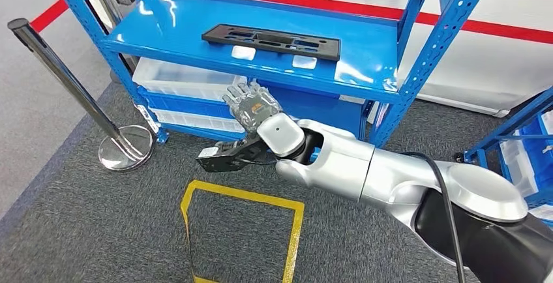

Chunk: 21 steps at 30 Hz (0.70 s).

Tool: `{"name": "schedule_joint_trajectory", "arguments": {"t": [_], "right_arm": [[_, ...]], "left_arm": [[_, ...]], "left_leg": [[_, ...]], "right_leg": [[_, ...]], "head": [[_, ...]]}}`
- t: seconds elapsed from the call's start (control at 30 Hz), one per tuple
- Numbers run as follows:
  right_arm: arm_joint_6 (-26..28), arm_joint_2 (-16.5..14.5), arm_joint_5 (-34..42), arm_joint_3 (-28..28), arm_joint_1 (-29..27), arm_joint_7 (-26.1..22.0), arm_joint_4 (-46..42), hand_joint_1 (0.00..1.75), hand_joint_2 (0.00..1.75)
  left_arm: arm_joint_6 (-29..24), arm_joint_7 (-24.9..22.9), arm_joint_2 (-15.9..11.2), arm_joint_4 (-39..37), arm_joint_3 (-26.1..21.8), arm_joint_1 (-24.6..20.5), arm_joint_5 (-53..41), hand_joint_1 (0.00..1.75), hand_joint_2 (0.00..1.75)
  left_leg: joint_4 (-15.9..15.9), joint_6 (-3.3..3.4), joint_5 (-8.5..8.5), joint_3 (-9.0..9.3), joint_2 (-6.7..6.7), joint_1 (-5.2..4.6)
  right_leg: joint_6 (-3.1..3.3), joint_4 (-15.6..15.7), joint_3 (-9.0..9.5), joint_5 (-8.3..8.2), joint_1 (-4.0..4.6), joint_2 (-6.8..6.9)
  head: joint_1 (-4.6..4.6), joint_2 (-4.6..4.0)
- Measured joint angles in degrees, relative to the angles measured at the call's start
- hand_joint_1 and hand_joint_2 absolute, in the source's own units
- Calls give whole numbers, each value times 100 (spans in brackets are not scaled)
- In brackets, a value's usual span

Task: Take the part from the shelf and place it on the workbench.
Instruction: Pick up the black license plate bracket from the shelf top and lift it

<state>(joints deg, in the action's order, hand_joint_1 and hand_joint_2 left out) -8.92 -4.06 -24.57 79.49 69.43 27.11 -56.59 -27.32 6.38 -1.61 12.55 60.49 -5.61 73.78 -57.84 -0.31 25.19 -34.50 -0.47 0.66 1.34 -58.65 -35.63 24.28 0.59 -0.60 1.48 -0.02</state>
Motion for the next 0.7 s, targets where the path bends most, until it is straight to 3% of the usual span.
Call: {"name": "schedule_joint_trajectory", "arguments": {"t": [0.07,0.1,0.2,0.23,0.27,0.33,0.4,0.43,0.57,0.63,0.7], "right_arm": [[-4,7,0,0,4,5,-11,0,0],[-4,8,0,0,9,6,-19,0,0],[-6,8,0,0,5,6,-32,0,0],[-7,8,0,0,-3,6,-32,0,0],[-9,8,0,0,-9,6,-32,0,0],[-12,8,0,0,-10,6,-34,0,0],[-13,10,0,0,-1,6,-40,0,0],[-13,11,0,0,4,6,-45,0,0],[-13,16,0,0,10,6,-62,0,0],[-14,19,0,0,16,6,-65,0,0],[-18,23,0,0,7,6,-65,0,0]], "left_arm": [[-15,-2,-4,0,1,3,1,0,0],[-18,-2,-6,0,1,4,1,0,0],[-21,-2,-5,0,17,-2,1,0,0],[-22,-2,-5,0,25,0,0,0,0],[-24,-1,-5,0,30,4,-1,0,0],[-26,1,-5,0,33,13,-1,0,0],[-29,7,-8,0,34,6,-1,0,0],[-32,10,-9,0,36,-2,-1,0,0],[-38,14,-2,0,40,-5,2,0,0],[-38,13,4,0,40,-1,3,0,0],[-37,12,3,0,40,-2,4,0,0]], "left_leg": [[-89,-60,79,-28,8,5],[-287,-86,198,-113,11,7],[-1344,-138,647,-643,17,20],[-1558,-148,675,-769,17,22],[-1567,-153,595,-798,18,22],[-961,-140,182,-538,21,22],[-267,-95,-74,-203,24,7],[-92,-68,-99,-122,21,-5],[13,43,-77,-62,13,9],[44,97,-79,-24,22,41],[42,128,-61,-16,25,41]], "right_leg": [[36,56,40,-19,-28,1],[57,84,63,-27,-46,5],[95,96,85,-16,-47,13],[101,90,88,-8,-43,14],[103,82,93,2,-41,11],[90,52,116,37,-42,0],[53,11,117,79,-29,-7],[30,-3,108,90,-21,-6],[-78,-68,77,165,-9,6],[-142,-512,-130,416,-18,13],[-183,-1263,-522,728,-46,16]], "head": [[4,0],[15,0],[38,0],[37,0],[39,0],[39,0],[36,0],[34,0],[27,0],[13,0],[6,0]]}}
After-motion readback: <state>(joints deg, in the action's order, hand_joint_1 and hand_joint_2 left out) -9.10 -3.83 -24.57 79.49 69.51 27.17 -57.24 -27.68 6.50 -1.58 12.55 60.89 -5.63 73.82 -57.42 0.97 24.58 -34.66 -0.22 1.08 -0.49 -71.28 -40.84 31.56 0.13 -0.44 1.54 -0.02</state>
